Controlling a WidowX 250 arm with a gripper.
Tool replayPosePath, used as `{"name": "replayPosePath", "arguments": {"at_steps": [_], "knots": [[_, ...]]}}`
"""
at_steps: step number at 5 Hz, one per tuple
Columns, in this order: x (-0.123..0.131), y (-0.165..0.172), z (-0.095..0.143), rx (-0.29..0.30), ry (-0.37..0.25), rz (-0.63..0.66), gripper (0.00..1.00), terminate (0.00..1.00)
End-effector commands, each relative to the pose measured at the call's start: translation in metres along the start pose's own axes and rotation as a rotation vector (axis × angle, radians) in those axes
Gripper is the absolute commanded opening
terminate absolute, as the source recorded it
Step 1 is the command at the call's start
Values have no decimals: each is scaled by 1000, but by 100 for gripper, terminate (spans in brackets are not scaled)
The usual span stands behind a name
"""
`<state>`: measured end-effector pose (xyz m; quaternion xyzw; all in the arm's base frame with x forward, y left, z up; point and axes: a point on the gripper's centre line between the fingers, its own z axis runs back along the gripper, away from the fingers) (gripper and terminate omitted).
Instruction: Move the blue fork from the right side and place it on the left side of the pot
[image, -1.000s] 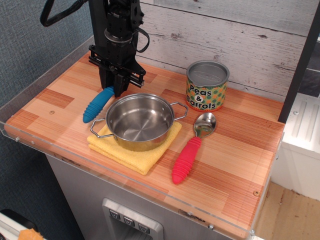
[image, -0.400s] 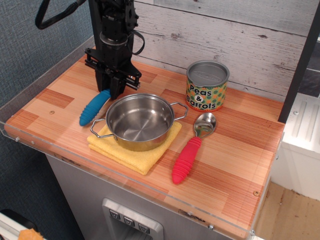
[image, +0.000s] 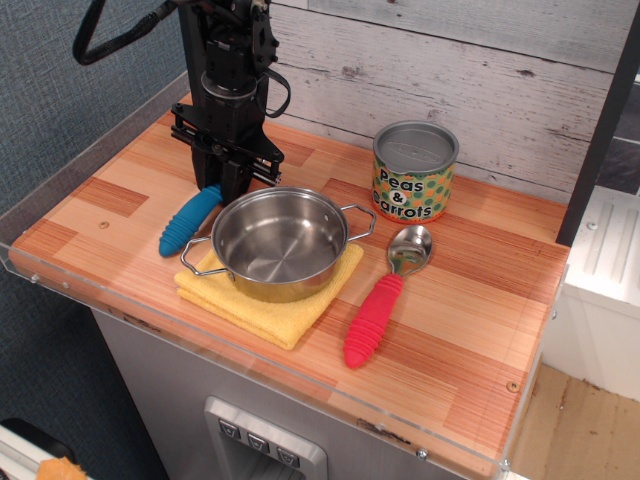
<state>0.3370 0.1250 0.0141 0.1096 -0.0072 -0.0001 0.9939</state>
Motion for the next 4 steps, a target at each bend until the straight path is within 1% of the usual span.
{"name": "replayPosePath", "arguments": {"at_steps": [1,2,3,4], "knots": [[-7,-6,7,2,0,-5,0,0],[-10,-5,11,6,-6,-3,0,0],[-15,-3,14,-1,-8,3,100,0],[-17,-2,18,-4,-10,1,100,0]]}}
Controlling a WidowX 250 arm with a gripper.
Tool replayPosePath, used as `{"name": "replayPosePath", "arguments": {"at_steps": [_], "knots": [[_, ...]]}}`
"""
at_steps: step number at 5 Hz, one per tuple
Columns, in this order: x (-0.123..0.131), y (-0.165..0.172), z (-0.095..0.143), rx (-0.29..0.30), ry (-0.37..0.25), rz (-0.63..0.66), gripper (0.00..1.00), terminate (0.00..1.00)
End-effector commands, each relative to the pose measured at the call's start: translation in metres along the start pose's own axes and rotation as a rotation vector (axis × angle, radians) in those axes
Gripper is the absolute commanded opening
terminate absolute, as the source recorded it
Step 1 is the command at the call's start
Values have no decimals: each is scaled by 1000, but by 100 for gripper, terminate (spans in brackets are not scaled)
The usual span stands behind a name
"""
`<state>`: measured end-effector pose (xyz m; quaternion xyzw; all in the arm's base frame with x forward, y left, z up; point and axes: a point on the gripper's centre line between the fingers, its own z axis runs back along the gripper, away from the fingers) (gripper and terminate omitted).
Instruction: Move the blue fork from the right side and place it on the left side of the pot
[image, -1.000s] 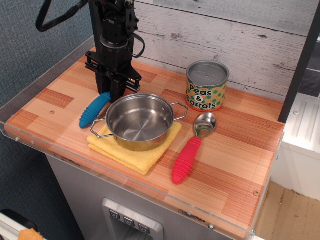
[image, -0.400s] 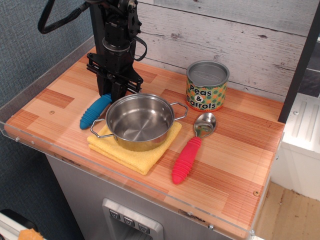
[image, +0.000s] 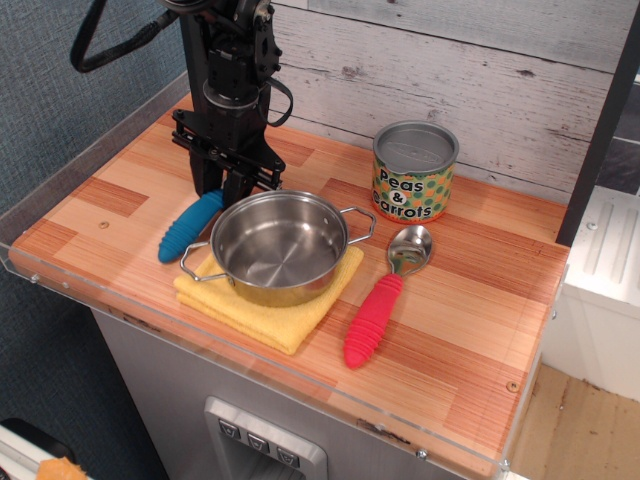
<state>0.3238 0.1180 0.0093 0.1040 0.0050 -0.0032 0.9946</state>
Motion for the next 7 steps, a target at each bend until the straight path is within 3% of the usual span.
{"name": "replayPosePath", "arguments": {"at_steps": [1,3,6,7], "knots": [[-4,6,21,11,-32,6,100,0],[-3,14,38,4,-67,30,100,0],[-8,22,94,18,-168,124,100,0],[-14,8,112,-14,-188,119,100,100]]}}
